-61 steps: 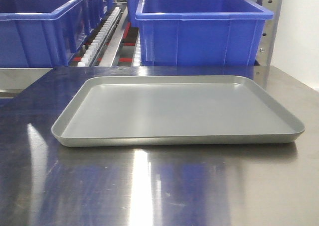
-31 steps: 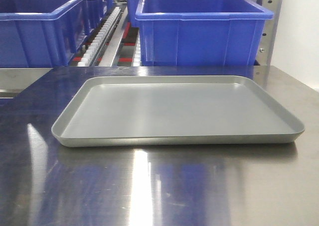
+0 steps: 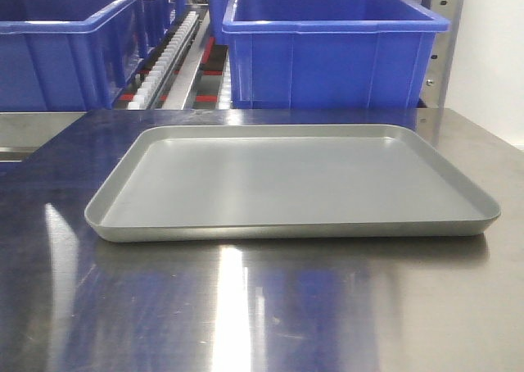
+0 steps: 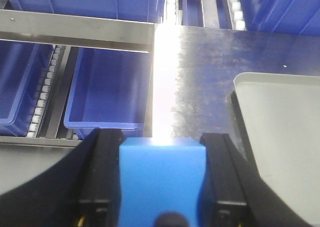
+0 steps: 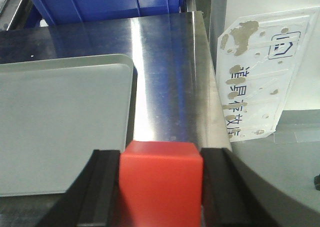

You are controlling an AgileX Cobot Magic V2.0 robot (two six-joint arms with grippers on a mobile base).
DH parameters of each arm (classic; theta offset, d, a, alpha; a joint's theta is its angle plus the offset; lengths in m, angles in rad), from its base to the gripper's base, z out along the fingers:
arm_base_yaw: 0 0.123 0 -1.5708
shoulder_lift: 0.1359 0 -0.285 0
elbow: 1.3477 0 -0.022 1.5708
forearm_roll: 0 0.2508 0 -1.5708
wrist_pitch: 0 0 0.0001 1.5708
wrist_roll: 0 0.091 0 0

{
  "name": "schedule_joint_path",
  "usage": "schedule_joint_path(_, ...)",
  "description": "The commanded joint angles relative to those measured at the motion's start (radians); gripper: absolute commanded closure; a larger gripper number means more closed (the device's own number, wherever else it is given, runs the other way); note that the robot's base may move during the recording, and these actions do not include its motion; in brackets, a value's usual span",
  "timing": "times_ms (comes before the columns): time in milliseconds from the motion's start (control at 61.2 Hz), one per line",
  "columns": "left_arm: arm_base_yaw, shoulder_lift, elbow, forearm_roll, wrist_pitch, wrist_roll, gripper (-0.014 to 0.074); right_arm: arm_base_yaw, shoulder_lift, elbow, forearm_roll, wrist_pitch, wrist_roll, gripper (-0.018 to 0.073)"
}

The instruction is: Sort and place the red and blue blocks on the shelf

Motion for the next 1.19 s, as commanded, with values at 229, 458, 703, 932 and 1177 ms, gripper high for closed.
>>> schedule_joint_path(229, 0.000, -0.006, -0.030, 0.000, -0.082, -0.009, 0.0461, -0.004, 0.000, -0.030, 0.006, -0.078, -0.008, 0.0501)
schedule_joint_path(458, 0.000, -0.006, -0.030, -0.002, -0.082, -0.009, 0.0461, -0.004, 0.000, -0.030, 0.006, -0.078, -0.008, 0.0501)
schedule_joint_path(703, -0.002, -0.006, -0.030, -0.002, -0.082, -0.009, 0.0461, -0.004, 0.000, -0.030, 0.006, -0.078, -0.008, 0.0501)
schedule_joint_path(932, -0.002, -0.006, -0.030, -0.002, -0.080, -0.009, 0.0461, -0.004, 0.000, -0.030, 0.006, -0.078, -0.008, 0.0501)
schedule_joint_path(1177, -0.004, -0.032, -0.030, -0.002, -0.076, -0.009, 0.0461, -0.004, 0.000, -0.030, 0.006, -0.078, -0.008, 0.0501)
